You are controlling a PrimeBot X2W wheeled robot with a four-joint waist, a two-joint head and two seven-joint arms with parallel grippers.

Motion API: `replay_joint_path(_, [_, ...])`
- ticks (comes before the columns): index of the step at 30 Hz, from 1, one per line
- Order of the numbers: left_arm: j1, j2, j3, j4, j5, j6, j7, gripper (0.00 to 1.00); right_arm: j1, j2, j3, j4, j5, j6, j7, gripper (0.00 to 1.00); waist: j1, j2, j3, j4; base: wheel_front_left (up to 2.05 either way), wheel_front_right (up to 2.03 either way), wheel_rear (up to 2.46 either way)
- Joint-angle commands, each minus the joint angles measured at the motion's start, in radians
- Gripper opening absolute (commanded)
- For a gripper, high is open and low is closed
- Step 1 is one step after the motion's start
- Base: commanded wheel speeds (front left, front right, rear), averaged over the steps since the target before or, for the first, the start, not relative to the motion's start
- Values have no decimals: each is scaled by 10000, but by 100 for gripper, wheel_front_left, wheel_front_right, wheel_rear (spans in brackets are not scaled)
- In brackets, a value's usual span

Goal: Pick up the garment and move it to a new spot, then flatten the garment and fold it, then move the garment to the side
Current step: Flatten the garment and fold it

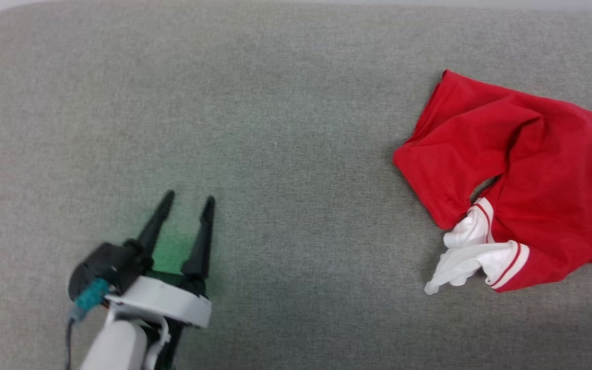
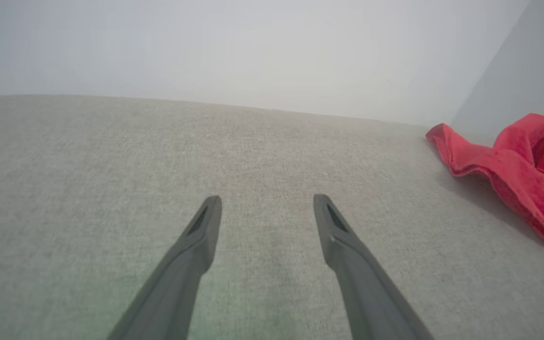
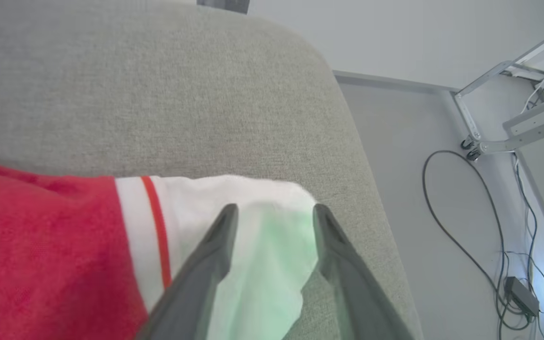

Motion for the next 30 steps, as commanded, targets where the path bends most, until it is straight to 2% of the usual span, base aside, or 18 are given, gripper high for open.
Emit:
replay_joint_path(1, [-157,108,-64,-1,-48,-21,-1,100,225,93,-28,-106,12,-18,-136,100,0,0,-85,-74,0,0,0])
replay_joint_path(3, [-428,453,-324,-6,-149,-21,-1,100,471,379,-170,-631,260,-16,-651,100,0,0,-205,-183,0,0,0])
replay_joint_path(7, [-1101,1305,-1156,99,-374,-21,3,100,1420,932,538,-2292,1018,-18,-2102,100,0,0,-485,-489,0,0,0])
replay_joint_path(9, [-1632,1770,-1778,98,-589,-21,217,100,1991,1185,1379,-3499,1664,-15,-2982,100,0,0,-621,-661,0,0,0])
replay_joint_path(12, [-2566,2474,-2996,-59,-1024,-21,1059,100,2970,1271,2301,-5230,2723,-18,-4199,100,0,0,-780,-976,0,0,0])
replay_joint_path(14, [-3218,2863,-3860,-172,-1492,-21,1752,100,3554,1238,2645,-6075,3035,-18,-4585,100,0,0,-866,-1213,0,0,0])
replay_joint_path(17, [-4147,3103,-5110,-255,-2692,-21,3181,100,4200,1379,2959,-7090,3223,-18,-4868,100,0,0,-933,-1538,0,0,0])
replay_joint_path(19, [-4725,3086,-5852,-231,-3678,-20,4315,100,4588,1507,3043,-7686,3219,-16,-4952,100,0,0,-965,-1743,0,0,0])
replay_joint_path(23, [-5410,2577,-6461,342,-5794,-16,6731,100,5154,1806,2795,-8503,3170,-16,-5019,100,0,0,-950,-2143,0,0,0])
replay_joint_path(27, [-5752,1819,-6792,1117,-7315,422,9346,100,5574,2126,2529,-9126,3007,-16,-5029,100,0,0,-929,-2522,0,0,0])
replay_joint_path(30, [-5831,1510,-6902,1541,-7879,894,10404,100,5746,2251,2503,-9433,2810,-16,-5032,100,0,0,-863,-2830,0,0,0])
